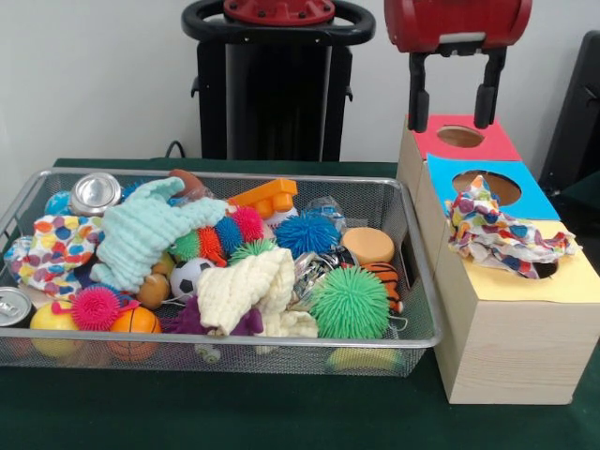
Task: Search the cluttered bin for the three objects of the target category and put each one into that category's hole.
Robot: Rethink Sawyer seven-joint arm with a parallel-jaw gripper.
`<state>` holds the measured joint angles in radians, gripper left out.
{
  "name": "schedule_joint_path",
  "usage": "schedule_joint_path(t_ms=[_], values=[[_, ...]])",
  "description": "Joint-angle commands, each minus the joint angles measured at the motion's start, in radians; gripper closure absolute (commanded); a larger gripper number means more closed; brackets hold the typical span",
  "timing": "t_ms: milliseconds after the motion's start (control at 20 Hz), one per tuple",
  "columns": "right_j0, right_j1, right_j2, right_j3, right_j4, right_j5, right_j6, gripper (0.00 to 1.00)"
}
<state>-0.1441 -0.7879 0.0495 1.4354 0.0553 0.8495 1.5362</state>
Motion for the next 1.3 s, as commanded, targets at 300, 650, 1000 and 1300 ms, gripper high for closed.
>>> schedule_joint_path(t_ms=[300, 650, 1000, 1300], values=[[-0.019, 0.064, 0.11, 0.052, -0.052, -0.041, -0.025, 0.0], [-0.028, 0.086, 0.119, 0.023, -0.064, -0.039, -0.034, 0.0], [-0.045, 0.11, 0.131, -0.008, -0.073, -0.032, -0.052, 0.0], [-0.057, 0.123, 0.144, -0.023, -0.084, -0.031, -0.048, 0.0]])
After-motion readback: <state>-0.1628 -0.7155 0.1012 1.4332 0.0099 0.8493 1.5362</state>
